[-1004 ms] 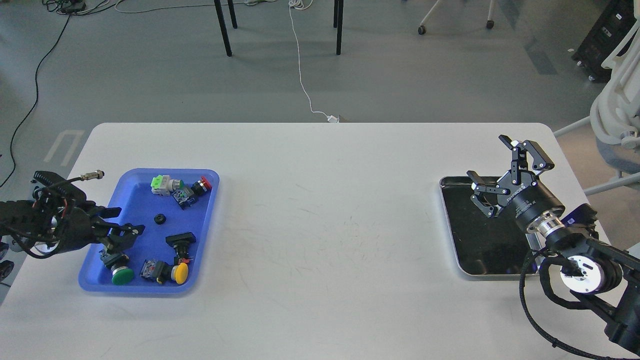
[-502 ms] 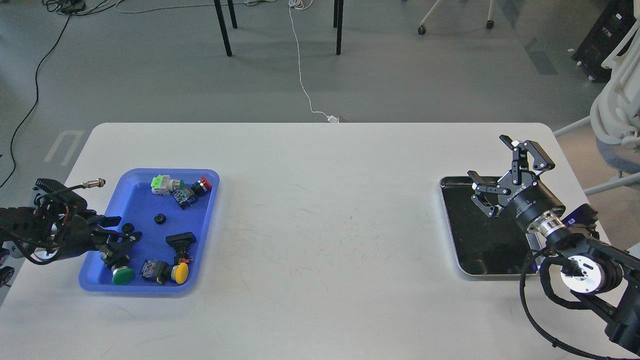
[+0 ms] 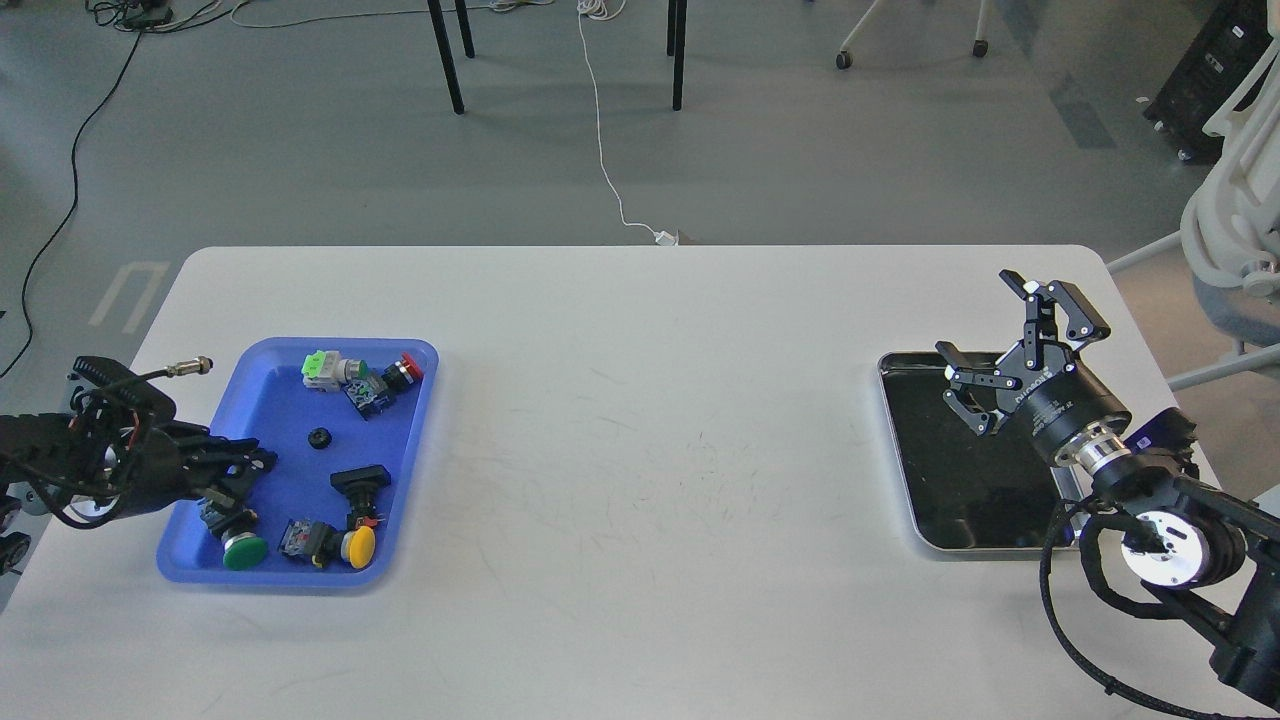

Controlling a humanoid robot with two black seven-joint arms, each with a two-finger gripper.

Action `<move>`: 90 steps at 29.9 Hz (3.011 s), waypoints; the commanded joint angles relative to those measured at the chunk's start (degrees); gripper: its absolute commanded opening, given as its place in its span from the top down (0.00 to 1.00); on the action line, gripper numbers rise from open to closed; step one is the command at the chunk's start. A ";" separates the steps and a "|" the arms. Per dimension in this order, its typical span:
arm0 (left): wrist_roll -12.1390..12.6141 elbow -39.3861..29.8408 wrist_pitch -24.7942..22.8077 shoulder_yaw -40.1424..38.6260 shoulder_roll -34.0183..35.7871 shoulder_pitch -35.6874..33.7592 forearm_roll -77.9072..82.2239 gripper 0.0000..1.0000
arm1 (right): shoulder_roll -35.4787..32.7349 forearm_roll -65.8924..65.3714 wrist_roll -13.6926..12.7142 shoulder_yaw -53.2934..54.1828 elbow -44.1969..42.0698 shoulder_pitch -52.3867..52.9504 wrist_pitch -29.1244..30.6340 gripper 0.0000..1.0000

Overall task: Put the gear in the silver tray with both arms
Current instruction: 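Grasp a small black gear in the blue tray with the left gripper, then lift the black gear and carry it toward the table center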

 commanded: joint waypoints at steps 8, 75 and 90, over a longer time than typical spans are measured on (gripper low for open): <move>0.02 -8.57 -1.28 -0.24 3.11 -10.45 -2.98 0.89 | -0.08 -0.02 0.00 0.43 0.36 1.28 0.08 0.01; 0.02 9.08 -13.32 22.17 -48.13 -31.12 0.02 0.88 | -3.95 -0.11 0.00 -15.39 2.20 28.35 -5.81 0.01; 0.02 8.20 -13.24 22.35 -48.13 -30.07 0.02 0.86 | -4.04 -0.11 0.00 -15.47 2.11 28.35 -5.81 0.01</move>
